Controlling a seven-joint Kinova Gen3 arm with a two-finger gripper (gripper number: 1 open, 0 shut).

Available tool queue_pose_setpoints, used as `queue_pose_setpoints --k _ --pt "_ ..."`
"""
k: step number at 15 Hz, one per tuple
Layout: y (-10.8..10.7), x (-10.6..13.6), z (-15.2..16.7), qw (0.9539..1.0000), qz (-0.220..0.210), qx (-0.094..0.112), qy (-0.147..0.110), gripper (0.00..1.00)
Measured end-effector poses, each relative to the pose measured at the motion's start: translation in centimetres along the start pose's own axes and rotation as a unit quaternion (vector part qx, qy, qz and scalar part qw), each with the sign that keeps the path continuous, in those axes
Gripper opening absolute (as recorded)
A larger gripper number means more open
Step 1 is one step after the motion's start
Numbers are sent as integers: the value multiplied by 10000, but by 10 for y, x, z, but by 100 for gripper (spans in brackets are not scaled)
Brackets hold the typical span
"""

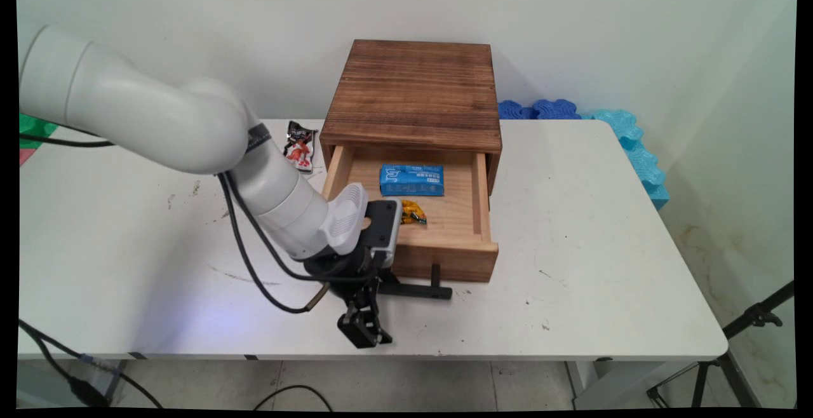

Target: Open the drawer

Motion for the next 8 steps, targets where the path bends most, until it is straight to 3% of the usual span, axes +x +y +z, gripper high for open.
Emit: queue_pose_setpoints --k 8 --pt "22 -4 -2 9999 55 -153 27 100"
